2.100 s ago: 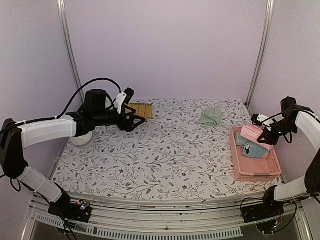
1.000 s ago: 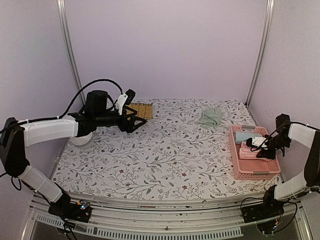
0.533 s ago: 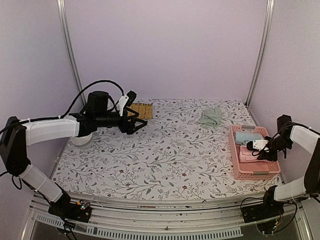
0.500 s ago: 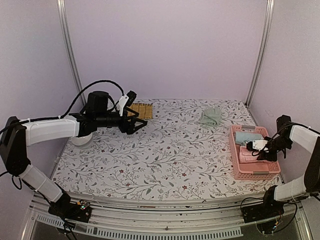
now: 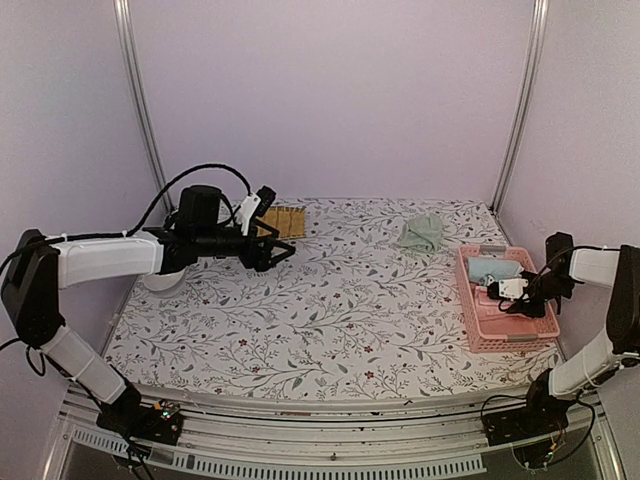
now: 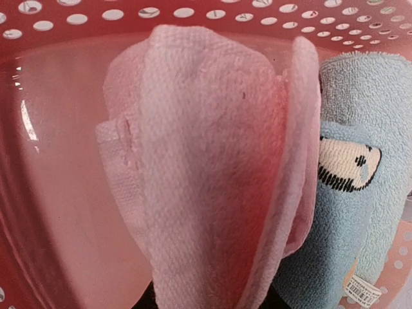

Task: Roll the towels
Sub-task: Place the towel in the storage box.

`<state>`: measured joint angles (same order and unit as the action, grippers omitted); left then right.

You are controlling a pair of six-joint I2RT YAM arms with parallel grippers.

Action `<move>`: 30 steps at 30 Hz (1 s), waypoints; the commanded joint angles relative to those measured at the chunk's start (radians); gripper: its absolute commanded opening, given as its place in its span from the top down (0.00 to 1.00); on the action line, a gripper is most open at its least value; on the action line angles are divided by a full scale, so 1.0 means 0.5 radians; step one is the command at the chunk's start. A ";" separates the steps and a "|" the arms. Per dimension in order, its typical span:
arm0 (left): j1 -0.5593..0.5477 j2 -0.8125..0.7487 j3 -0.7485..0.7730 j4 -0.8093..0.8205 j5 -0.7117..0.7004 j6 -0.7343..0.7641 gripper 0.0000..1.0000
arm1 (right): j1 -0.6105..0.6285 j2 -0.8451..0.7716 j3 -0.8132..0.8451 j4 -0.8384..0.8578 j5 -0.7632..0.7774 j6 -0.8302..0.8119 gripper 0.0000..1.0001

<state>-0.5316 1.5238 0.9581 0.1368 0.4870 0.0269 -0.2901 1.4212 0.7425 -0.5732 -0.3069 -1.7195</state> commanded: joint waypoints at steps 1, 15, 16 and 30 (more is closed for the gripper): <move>0.027 0.046 -0.013 0.006 0.004 0.029 0.20 | -0.004 0.065 -0.032 0.416 -0.049 -0.105 0.93; 0.029 0.057 0.001 -0.013 0.030 0.032 0.20 | -0.004 0.217 0.031 0.574 0.078 -0.015 0.54; 0.028 0.054 0.001 -0.013 0.036 0.027 0.20 | -0.005 0.192 0.019 0.553 0.077 -0.013 0.52; 0.026 0.054 0.020 -0.013 0.103 0.000 0.21 | -0.006 -0.003 0.021 0.405 0.095 0.087 0.42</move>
<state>-0.5297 1.5459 0.9581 0.1356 0.5175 0.0326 -0.2901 1.4460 0.7467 -0.3561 -0.2714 -1.7050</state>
